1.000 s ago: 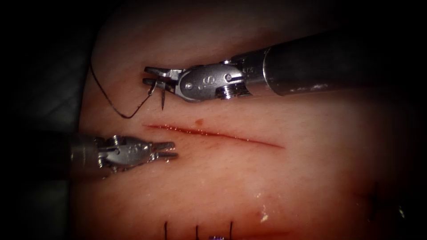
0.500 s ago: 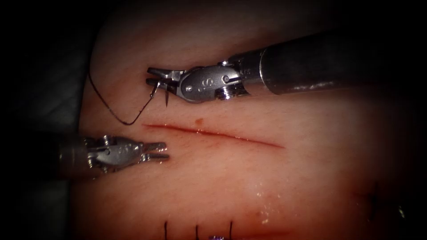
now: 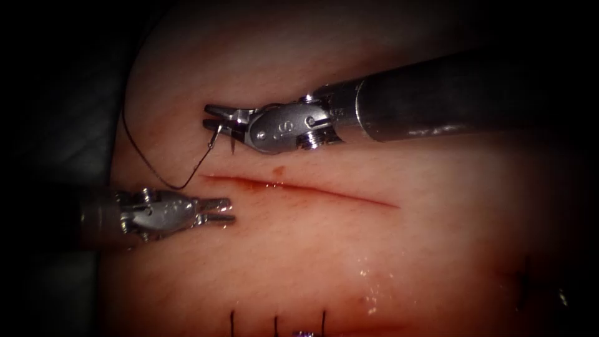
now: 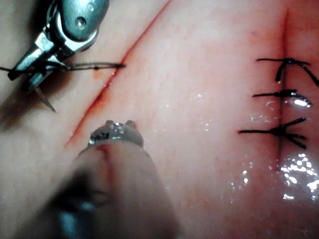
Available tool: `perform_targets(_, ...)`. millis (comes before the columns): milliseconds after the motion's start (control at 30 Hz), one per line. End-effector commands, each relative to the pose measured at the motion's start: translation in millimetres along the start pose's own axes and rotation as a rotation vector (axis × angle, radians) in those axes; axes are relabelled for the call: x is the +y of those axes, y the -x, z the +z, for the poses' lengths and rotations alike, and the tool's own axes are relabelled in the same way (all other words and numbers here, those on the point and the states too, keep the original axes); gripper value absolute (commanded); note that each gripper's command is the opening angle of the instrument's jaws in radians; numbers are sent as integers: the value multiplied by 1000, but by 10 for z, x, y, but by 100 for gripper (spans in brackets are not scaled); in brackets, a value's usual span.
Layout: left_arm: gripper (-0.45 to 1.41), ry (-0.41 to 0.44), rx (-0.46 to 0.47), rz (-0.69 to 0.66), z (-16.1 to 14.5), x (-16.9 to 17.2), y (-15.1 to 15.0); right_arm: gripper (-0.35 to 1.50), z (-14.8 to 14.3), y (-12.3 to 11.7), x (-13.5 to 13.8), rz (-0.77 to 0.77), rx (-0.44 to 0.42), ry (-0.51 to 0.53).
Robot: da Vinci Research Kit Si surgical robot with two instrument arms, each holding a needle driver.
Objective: Wound Closure
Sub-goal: Using the right gripper, pierce the needle through the top of the wound.
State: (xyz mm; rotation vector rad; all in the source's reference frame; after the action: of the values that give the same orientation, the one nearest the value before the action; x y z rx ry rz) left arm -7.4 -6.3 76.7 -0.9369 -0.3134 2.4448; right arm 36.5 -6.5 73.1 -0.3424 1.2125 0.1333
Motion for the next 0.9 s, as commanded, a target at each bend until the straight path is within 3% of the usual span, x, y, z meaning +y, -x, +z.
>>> perform_targets(33, -3, 1, 1, 1, 8, 2, 1, -35, 7, 3, -7, -4, 1, -3)
perform_targets(333, -4, 16, 2, -9, -6, -3, 8, -35, -5, 28, -51, -65, -18, 3)
perform_targets(633, -4, 14, -3, -20, -16, -8, 15, -35, -24, 48, -70, -96, -1, 9)
perform_targets(900, -4, 12, -3, -26, -13, -9, 16, -35, -22, 64, -89, -93, -29, -26)
